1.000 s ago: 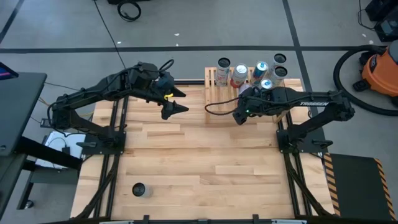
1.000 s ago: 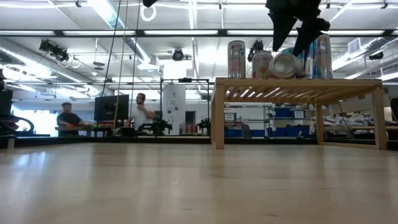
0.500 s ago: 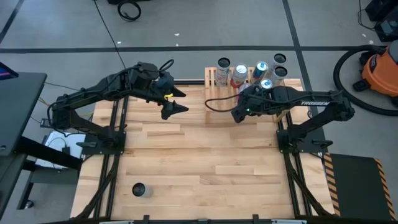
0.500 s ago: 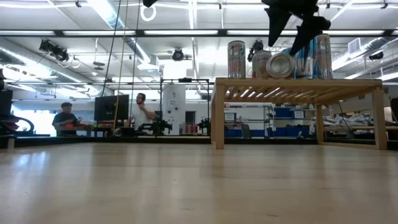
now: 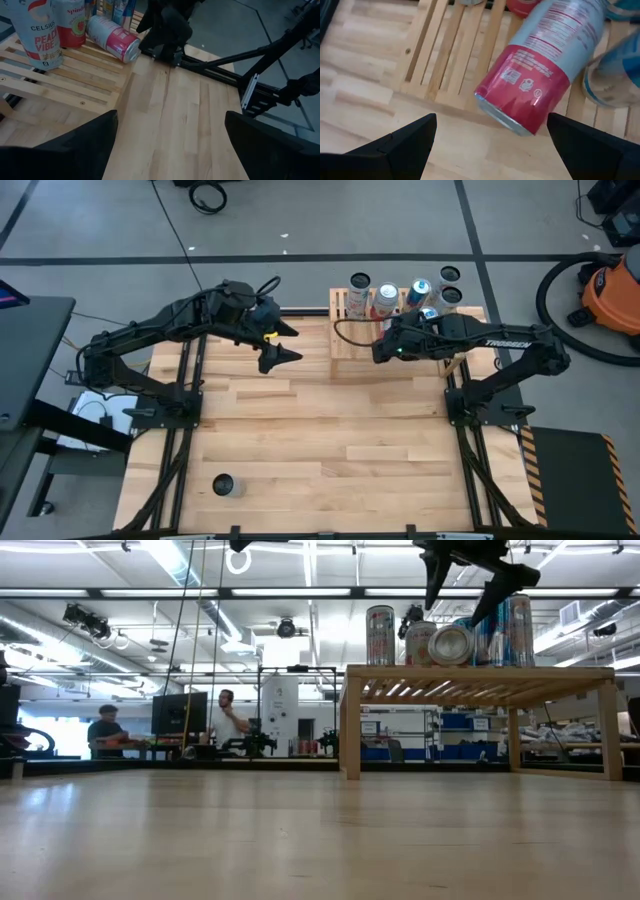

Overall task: Place canned beverage on shelf
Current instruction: Put the pink-white soda can on the shelf aligned with the other pink-white soda can

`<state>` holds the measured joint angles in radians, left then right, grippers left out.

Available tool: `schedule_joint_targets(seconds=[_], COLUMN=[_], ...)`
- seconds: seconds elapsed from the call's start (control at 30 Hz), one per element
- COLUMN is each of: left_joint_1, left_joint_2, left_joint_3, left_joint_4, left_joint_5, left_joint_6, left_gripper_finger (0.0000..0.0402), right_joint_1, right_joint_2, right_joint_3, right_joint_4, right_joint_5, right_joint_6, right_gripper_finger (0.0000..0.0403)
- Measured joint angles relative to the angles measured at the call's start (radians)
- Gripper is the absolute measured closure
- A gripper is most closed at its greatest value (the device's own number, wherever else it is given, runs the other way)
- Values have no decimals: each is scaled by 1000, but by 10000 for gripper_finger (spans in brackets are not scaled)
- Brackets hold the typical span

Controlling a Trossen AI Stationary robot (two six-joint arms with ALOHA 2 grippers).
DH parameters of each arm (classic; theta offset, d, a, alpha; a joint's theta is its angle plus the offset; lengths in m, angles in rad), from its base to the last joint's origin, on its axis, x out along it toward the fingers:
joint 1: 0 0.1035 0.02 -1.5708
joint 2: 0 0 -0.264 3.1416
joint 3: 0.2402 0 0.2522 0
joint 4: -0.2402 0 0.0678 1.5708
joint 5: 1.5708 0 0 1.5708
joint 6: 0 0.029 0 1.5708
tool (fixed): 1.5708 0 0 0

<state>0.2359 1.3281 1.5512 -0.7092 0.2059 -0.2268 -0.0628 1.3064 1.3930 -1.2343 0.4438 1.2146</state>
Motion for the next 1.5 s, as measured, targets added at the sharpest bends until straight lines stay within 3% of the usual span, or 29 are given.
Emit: schedule_joint_targets(seconds=[0.43,1.1,1.5], left_joint_1=[0,0,0], left_joint_2=[0,0,0], left_joint_3=[0,0,0], left_joint_4=[-28,-80,-117], left_joint_5=[-5,-11,-11], left_joint_6=[65,103,100], left_gripper_finger=[33,33,33], right_joint_1=[-66,-166,-177], right_joint_2=[0,37,50], right_joint_3=[0,-4,-4], right_joint_4=[14,7,-9], right_joint_5=[-106,-171,-133], right_joint_6=[276,297,275], right_gripper_finger=[13,13,13])
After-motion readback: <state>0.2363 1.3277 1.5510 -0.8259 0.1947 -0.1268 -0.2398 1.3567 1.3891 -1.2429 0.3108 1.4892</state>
